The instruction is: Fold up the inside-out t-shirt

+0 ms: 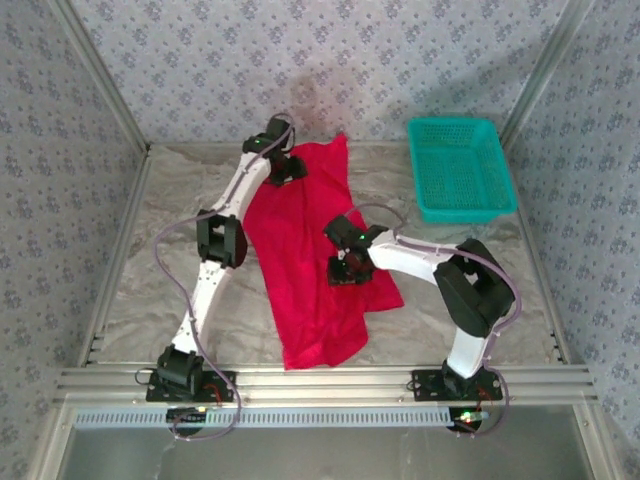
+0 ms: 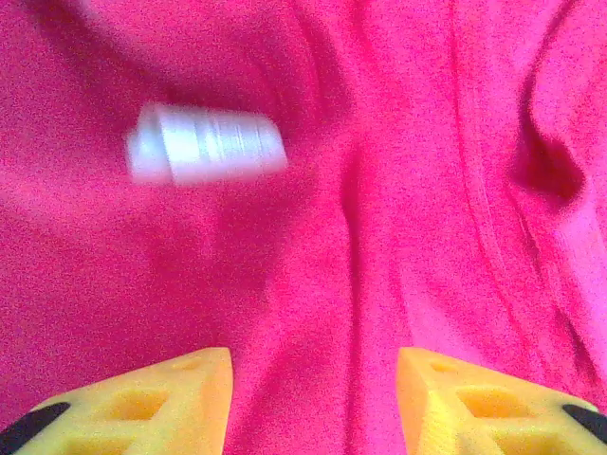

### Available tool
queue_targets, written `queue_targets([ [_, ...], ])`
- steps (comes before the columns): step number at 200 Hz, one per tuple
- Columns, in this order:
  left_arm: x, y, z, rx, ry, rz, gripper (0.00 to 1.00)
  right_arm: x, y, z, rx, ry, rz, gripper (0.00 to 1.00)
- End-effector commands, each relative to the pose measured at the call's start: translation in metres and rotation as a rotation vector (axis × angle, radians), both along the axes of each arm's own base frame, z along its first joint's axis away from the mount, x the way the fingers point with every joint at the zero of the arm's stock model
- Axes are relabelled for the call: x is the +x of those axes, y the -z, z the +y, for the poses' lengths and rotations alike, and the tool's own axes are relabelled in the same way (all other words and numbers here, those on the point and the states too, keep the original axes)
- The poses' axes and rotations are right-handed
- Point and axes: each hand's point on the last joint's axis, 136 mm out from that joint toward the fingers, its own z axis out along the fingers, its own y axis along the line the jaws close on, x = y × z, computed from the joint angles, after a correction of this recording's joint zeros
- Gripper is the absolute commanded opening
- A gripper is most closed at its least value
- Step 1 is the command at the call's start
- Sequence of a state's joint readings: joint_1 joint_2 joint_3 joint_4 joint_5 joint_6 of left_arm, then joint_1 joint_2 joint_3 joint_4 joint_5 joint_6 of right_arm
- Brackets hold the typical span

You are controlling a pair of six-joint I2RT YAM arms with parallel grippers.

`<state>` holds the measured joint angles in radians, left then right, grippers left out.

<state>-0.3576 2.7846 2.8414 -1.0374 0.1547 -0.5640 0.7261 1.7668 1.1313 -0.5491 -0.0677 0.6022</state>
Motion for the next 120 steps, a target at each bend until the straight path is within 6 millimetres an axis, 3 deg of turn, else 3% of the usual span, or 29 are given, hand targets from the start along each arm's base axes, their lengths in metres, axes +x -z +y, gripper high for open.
queue_targets([
  [1, -0.030, -0.036, 0.040, 0.059, 0.004, 0.086, 0.49, 0.051, -0.025, -0.023, -0.022, 0.082, -0.097, 0.41],
  [33, -0.060, -0.032, 0.082, 0.116, -0.065, 0.111, 0.49, 0.090, -0.003, -0.027, -0.016, 0.095, -0.054, 0.39],
  [51, -0.078, -0.020, 0.094, 0.089, -0.099, 0.114, 0.49, 0.101, 0.016, -0.031, -0.033, 0.101, -0.011, 0.39],
  [59, -0.089, -0.006, 0.100, 0.089, -0.107, 0.142, 0.49, 0.105, 0.022, -0.034, -0.038, 0.109, 0.001, 0.39],
  [90, -0.096, 0.036, 0.114, 0.089, -0.128, 0.233, 0.48, 0.091, 0.040, -0.069, -0.102, 0.155, 0.071, 0.38],
  [112, -0.082, 0.058, 0.124, 0.095, -0.148, 0.275, 0.47, 0.074, 0.035, -0.093, -0.161, 0.176, 0.066, 0.38],
  [120, -0.070, 0.055, 0.130, 0.103, -0.160, 0.268, 0.47, 0.068, 0.029, -0.103, -0.192, 0.182, 0.053, 0.39],
])
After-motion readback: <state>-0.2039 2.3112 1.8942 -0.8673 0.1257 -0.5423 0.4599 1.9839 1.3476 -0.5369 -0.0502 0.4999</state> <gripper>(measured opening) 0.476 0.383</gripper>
